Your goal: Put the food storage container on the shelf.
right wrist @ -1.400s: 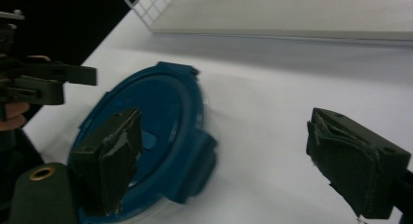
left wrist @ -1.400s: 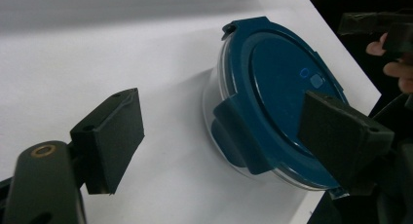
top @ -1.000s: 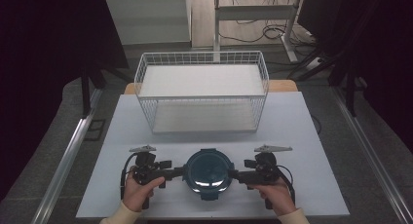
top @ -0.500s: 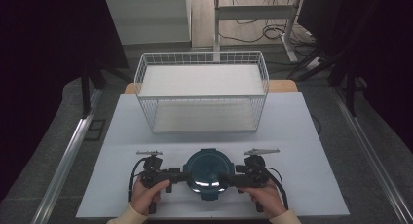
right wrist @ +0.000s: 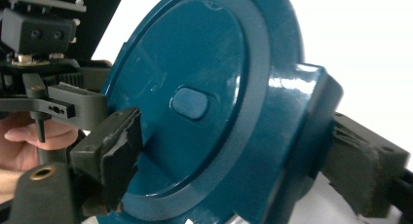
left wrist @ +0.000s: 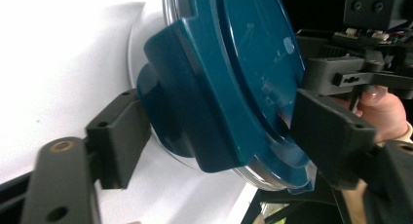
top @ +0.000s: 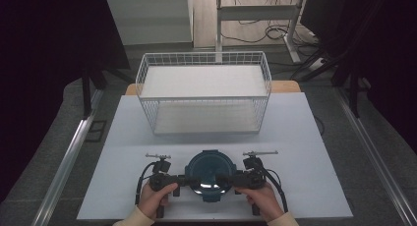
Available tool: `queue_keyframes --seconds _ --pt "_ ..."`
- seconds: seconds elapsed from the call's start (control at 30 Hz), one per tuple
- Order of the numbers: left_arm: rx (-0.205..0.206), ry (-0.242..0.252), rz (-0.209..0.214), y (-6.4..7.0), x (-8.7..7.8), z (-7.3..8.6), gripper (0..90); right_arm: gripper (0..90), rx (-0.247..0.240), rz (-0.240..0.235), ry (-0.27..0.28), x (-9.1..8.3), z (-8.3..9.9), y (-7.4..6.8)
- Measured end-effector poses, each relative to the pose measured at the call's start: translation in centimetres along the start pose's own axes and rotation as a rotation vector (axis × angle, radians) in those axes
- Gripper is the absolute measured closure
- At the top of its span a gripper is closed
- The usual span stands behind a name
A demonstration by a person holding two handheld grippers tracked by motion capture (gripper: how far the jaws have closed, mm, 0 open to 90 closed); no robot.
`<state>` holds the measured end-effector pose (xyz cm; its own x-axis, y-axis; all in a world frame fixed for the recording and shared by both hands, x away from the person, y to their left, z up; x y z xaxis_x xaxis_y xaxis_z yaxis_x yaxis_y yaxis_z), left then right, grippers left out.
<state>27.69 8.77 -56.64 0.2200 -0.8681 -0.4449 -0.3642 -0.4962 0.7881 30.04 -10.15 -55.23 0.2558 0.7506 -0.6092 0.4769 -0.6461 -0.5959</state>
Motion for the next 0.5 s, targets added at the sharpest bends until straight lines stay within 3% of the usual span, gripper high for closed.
queue_keyframes --seconds 0.03,0.07,0.5 --pt "0.0 0.009 -0.001 0.01 -0.14 -0.08 25.6 15.1 0.0 0.0 0.0 0.0 0.0 0.0" --pt "-0.002 0.013 -0.003 0.03 -0.25 -0.12 29.0 17.4 0.03 -0.01 0.003 -0.11 0.01 0.12" --pt "-0.02 0.007 -0.011 0.36 -0.64 -0.12 33.2 26.8 0.093 -0.038 0.046 -0.81 0.04 0.48"
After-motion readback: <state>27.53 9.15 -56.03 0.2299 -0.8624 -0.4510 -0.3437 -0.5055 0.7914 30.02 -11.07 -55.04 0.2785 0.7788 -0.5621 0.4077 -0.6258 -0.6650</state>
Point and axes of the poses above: each handheld gripper's, and its own axes: x roughly forward along the jaws, z roughly out of its underside, y roughly to its right, the point moved 7 cm from there along x, roughly forward along the jaws, and after that the axes turned 1 degree about -x, right-handed, at the moved point
